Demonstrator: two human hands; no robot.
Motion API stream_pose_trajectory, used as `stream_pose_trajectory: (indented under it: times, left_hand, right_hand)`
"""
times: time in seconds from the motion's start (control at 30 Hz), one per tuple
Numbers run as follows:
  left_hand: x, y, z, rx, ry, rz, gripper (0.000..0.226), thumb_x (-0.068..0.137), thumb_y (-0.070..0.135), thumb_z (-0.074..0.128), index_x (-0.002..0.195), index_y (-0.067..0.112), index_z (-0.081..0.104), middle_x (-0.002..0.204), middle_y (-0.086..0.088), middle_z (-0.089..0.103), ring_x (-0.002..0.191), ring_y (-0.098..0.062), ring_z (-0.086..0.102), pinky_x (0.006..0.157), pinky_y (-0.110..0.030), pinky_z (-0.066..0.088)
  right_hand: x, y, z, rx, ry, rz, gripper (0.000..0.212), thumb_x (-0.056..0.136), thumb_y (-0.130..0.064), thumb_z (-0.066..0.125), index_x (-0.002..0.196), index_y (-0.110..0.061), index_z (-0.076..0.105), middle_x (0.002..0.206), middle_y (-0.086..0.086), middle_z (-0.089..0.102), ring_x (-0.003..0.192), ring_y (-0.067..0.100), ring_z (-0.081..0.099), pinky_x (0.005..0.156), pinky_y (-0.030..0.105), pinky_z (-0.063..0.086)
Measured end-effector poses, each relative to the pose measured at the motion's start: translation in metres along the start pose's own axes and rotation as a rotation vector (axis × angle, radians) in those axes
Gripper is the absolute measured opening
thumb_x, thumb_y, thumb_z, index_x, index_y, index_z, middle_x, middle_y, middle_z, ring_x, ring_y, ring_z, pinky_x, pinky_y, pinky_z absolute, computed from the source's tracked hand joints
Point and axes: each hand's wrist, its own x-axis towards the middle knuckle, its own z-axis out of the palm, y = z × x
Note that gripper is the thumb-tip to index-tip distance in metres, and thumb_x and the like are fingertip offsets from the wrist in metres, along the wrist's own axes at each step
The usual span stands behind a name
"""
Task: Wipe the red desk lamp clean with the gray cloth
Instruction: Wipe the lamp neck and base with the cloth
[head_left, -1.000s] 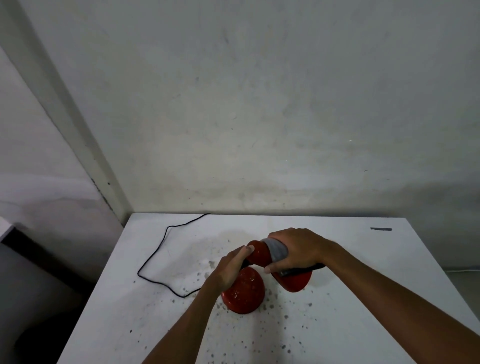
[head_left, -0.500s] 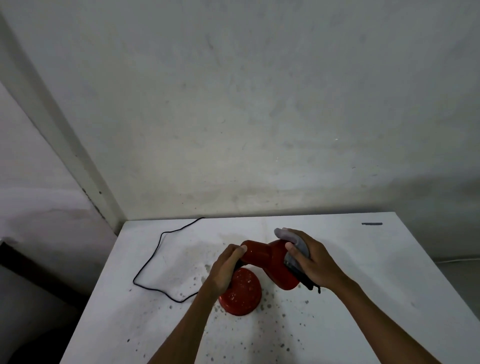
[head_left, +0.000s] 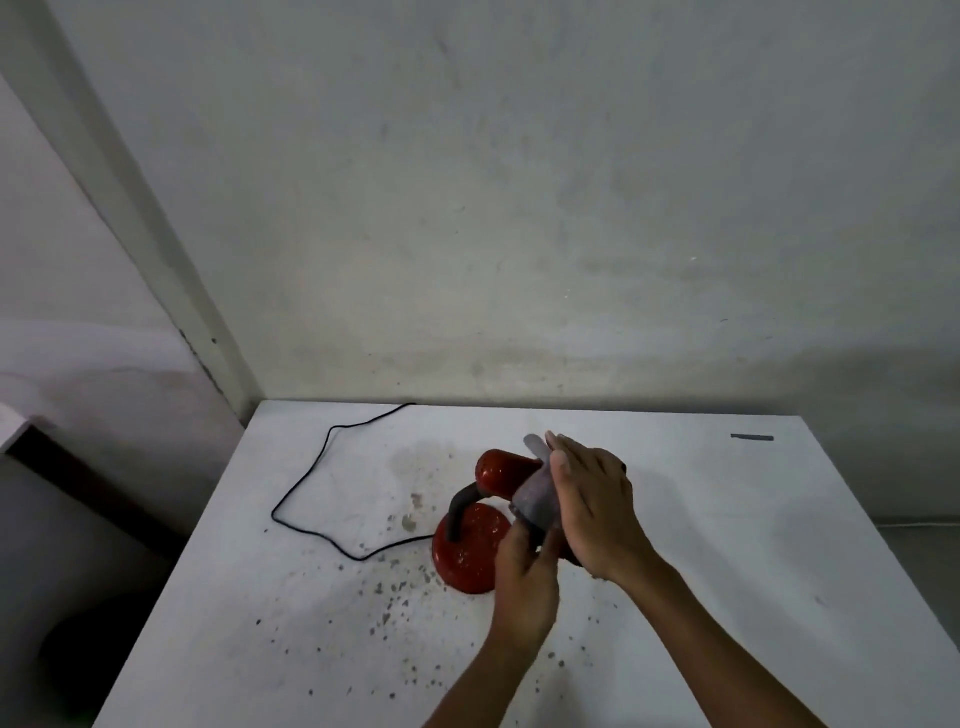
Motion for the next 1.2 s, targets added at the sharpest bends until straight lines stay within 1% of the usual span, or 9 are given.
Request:
stream_pose_trajectory:
  times: [0.17,0.37,0.5,0.63,0.77,0.83,0.9,1.1,1.2]
  left_hand:
    - [0.021,0.006,-0.027,-0.009,0.238,-0.035,0.027,0.101,0.025,0.053,0.127,0.028,0.058,0.116,0.012,0.067,0.108,-0.009,0.063,0.086,-0.023,0.055]
    - [0.045,0.004,-0.049,0.132,0.439,0.032,0.031,0.102,0.034,0.050,0.132,0.026,0.052,0.119,0.012,0.062,0.115,-0.016,0.058,0.102,-0.042,0.051]
    - [0.058,0.005,-0.058,0.198,0.528,0.075,0.022,0.103,0.030,0.049,0.123,0.031,0.040,0.111,0.008,0.061,0.106,-0.017,0.060,0.091,-0.034,0.050]
    - [0.070,0.002,-0.062,0.268,0.606,0.116,0.046,0.103,0.019,0.048,0.142,0.031,0.028,0.119,-0.002,0.060,0.108,-0.021,0.062,0.088,-0.035,0.051]
    - [0.067,-0.013,-0.049,0.478,0.480,0.376,0.051,0.102,0.007,0.043,0.150,0.021,0.038,0.151,0.020,0.031,0.133,0.005,0.036,0.113,-0.026,0.039]
    - [0.065,-0.023,-0.040,0.438,0.426,0.394,0.045,0.105,0.023,0.037,0.150,0.021,0.041,0.155,0.027,0.025,0.143,0.010,0.022,0.119,-0.033,0.033]
    - [0.063,-0.027,-0.035,0.485,0.415,0.405,0.052,0.102,0.044,0.030,0.151,0.029,0.036,0.162,0.016,0.021,0.150,0.001,0.011,0.124,-0.040,0.019]
    - [0.063,-0.015,-0.033,0.668,0.227,0.611,0.053,0.101,0.044,0.037,0.152,0.030,0.032,0.159,0.011,0.025,0.146,-0.006,0.027,0.112,-0.015,0.030]
    - [0.065,-0.018,-0.041,0.594,0.181,0.549,0.049,0.104,0.037,0.039,0.151,0.030,0.034,0.154,0.008,0.034,0.134,0.009,0.036,0.098,-0.001,0.035]
  right_hand:
    - [0.007,0.025,-0.009,-0.150,0.074,-0.027,0.082,0.090,-0.072,0.004,0.155,-0.037,0.039,0.161,-0.009,0.042,0.148,0.017,0.026,0.123,0.044,0.020]
    - [0.021,0.061,-0.007,0.015,-0.002,0.053,0.090,0.084,-0.091,0.023,0.153,-0.035,0.041,0.158,-0.006,0.044,0.146,0.018,0.039,0.118,0.047,0.040]
    - [0.025,0.065,0.000,0.128,-0.029,0.050,0.069,0.092,-0.067,0.042,0.151,-0.031,0.043,0.153,-0.006,0.047,0.137,0.016,0.048,0.107,0.028,0.044]
    - [0.023,0.066,0.012,0.308,0.094,0.039,0.052,0.097,-0.059,0.050,0.143,-0.035,0.050,0.144,-0.011,0.054,0.127,0.009,0.053,0.099,0.021,0.044]
    - [0.022,0.061,0.026,0.379,0.231,0.001,0.038,0.095,-0.058,0.053,0.127,-0.038,0.057,0.131,-0.014,0.059,0.119,-0.001,0.055,0.098,0.019,0.048]
    - [0.023,0.057,0.029,0.350,0.274,-0.030,0.033,0.092,-0.056,0.057,0.119,-0.037,0.059,0.124,-0.018,0.059,0.115,-0.004,0.056,0.094,0.011,0.045]
    - [0.023,0.057,0.031,0.335,0.288,-0.049,0.031,0.091,-0.053,0.060,0.116,-0.035,0.060,0.121,-0.022,0.057,0.113,-0.006,0.055,0.091,0.004,0.042]
    - [0.022,0.058,0.037,0.360,0.357,-0.071,0.025,0.096,-0.049,0.054,0.112,-0.032,0.062,0.122,-0.006,0.061,0.114,-0.002,0.056,0.089,0.003,0.046]
    - [0.022,0.059,0.036,0.365,0.378,-0.075,0.017,0.097,-0.046,0.053,0.110,-0.038,0.061,0.120,-0.007,0.060,0.112,-0.005,0.056,0.087,0.004,0.047]
